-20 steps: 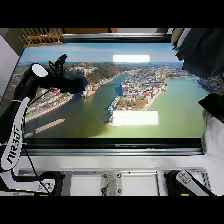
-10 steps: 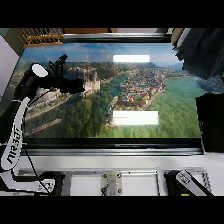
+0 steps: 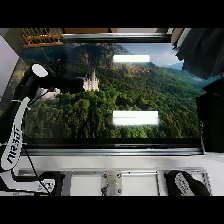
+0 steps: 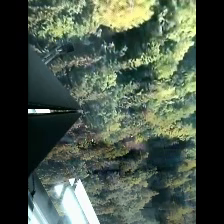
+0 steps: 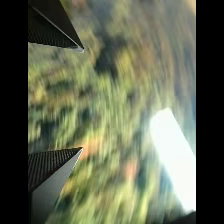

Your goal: Fold the clothes and pants, and hang the long-sleeved shirts on hangers.

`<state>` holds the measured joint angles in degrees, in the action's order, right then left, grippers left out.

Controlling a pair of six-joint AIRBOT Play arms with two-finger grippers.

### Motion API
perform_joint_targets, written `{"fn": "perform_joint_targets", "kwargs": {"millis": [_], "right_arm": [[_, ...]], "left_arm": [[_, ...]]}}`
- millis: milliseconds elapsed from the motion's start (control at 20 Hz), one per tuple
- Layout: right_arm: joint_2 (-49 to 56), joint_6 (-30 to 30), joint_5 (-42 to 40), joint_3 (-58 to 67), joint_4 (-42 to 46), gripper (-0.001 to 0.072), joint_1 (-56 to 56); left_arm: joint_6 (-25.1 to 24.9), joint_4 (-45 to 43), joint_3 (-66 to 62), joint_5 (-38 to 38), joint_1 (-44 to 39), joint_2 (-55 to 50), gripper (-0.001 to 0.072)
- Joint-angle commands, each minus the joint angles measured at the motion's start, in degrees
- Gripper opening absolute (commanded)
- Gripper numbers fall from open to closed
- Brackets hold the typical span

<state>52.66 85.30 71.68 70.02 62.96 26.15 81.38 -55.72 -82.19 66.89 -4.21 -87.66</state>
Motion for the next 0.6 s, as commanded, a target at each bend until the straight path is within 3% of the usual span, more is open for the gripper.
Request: {"fn": "perform_joint_targets", "kwargs": {"millis": [0,100,150,550], "right_arm": [[-0.44,-3.41,-0.76,-0.02,-4.11,0.0560,-11.26],[-0.37,-4.57,-0.74,-0.02,-4.11,0.0060,-14.51],[-0.37,-4.55,-0.70,-0.02,-4.11,0.0018,-15.30],[-0.35,-4.52,-0.13,-0.02,-4.28,0.0018,-15.54]], "left_arm": [[0.02,0.00,0.00,0.11,-0.02,0.02,0.0008],[0.00,0.00,0.00,0.13,-0.02,0.02,0.0008],[0.02,0.00,0.00,0.13,-0.02,0.02,0.0008],[0.02,0.00,0.00,0.13,-0.02,0.02,0.0008]]}}
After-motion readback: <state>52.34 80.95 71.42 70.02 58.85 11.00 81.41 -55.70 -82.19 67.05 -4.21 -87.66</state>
